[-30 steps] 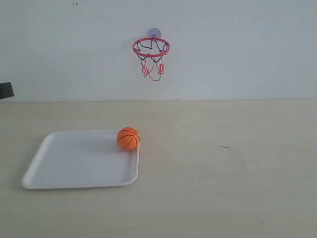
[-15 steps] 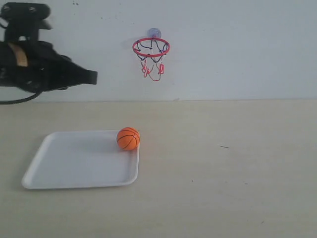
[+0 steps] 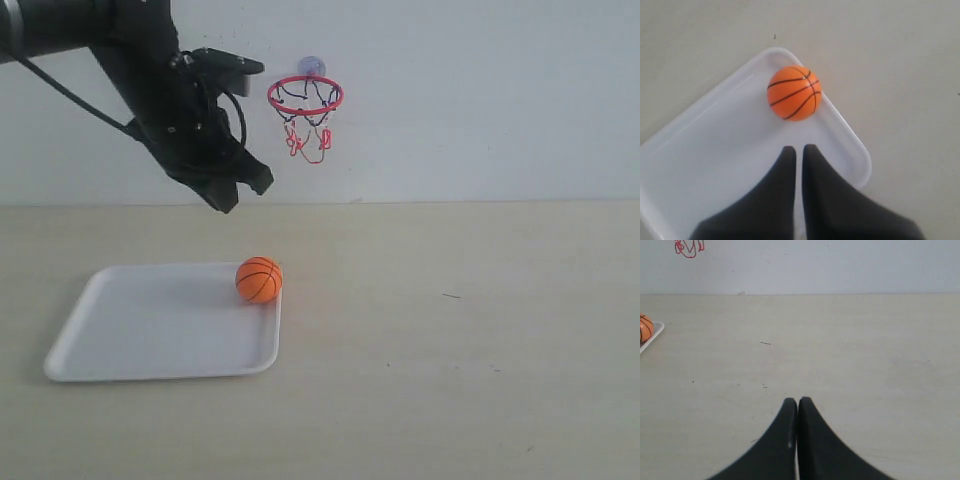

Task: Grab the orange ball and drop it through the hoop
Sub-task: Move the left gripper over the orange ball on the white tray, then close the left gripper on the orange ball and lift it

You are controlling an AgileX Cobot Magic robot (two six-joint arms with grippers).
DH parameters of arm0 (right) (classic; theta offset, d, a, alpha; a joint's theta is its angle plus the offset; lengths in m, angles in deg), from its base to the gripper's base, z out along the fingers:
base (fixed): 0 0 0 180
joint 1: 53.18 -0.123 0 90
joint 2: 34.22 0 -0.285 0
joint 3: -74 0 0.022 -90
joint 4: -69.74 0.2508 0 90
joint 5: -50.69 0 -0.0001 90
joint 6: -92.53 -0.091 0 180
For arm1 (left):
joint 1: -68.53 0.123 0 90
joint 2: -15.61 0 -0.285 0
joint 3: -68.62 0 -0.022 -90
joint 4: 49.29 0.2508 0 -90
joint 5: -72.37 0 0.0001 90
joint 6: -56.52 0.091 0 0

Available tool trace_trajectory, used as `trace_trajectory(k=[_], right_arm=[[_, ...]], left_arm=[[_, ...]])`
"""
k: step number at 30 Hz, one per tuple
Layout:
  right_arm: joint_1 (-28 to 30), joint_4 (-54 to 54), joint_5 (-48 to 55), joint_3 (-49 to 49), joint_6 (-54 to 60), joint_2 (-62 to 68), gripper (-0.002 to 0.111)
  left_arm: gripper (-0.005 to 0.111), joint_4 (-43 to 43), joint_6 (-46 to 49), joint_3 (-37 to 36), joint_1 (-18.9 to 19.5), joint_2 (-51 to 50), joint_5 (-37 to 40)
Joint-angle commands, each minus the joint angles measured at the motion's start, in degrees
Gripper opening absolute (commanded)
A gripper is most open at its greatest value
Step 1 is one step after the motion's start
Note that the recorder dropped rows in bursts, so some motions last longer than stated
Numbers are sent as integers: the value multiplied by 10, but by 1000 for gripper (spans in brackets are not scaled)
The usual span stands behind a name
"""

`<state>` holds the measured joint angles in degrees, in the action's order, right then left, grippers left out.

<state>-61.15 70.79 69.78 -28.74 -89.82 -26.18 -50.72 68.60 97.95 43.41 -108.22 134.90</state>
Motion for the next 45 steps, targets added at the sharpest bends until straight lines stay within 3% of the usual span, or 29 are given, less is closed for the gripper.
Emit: trace_trajectory(k=[1, 6, 11, 15, 19, 36, 39, 45], right_arm=[[0, -1, -2, 0, -2, -2, -1], [0, -1, -2, 0, -2, -2, -1], [0, -1, -2, 0, -2, -2, -1], [0, -1, -2, 0, -2, -2, -1], [0, -1, -2, 0, -2, -2, -1], [0, -1, -2, 0, -2, -2, -1], [0, -1, -2, 0, -2, -2, -1], [0, -1, -2, 0, -2, -2, -1]], left_arm=[[4, -22, 56, 38, 2, -50, -1], [12, -11, 56, 42, 2, -76, -15], [47, -5, 53, 42, 2, -95, -15], [77, 14, -6, 42, 2, -114, -33], [87, 14, -8, 42, 2, -133, -61], [86, -16, -8, 42, 2, -183, -102], [75, -42, -11, 42, 2, -184, -112], [37, -10, -30, 42, 2, -179, -117]])
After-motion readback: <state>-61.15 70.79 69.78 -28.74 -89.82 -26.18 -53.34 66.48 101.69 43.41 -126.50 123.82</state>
